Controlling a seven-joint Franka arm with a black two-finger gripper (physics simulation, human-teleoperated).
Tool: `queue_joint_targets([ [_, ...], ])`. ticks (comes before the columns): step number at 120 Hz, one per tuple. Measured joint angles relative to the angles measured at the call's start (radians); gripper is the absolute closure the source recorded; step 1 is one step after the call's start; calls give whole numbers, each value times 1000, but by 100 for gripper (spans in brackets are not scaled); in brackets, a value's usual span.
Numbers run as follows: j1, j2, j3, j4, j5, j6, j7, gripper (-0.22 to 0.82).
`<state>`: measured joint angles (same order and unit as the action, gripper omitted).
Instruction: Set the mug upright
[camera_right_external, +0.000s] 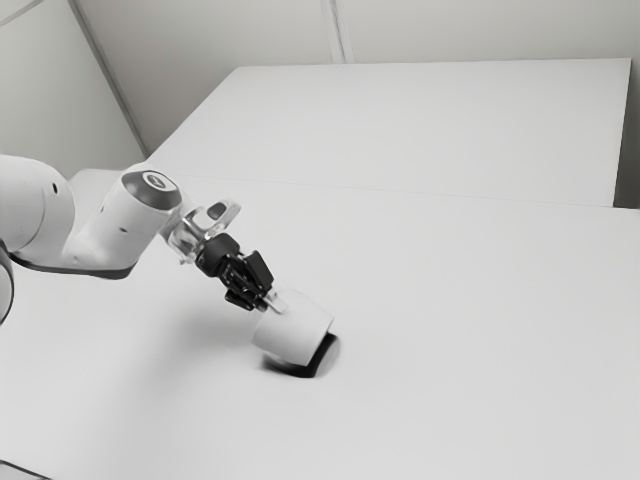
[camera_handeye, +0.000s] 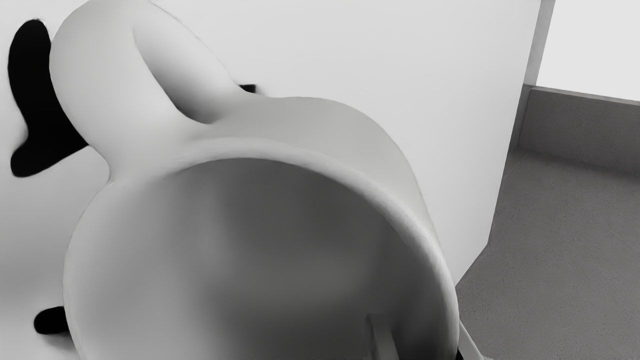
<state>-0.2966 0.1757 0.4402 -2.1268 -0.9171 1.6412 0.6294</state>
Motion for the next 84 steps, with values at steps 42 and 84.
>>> queue_joint_targets([
  [42,-9,-9,-10,23,-2,8,4,78],
  [84,7,-167,-63,16,180,115,-12,79],
])
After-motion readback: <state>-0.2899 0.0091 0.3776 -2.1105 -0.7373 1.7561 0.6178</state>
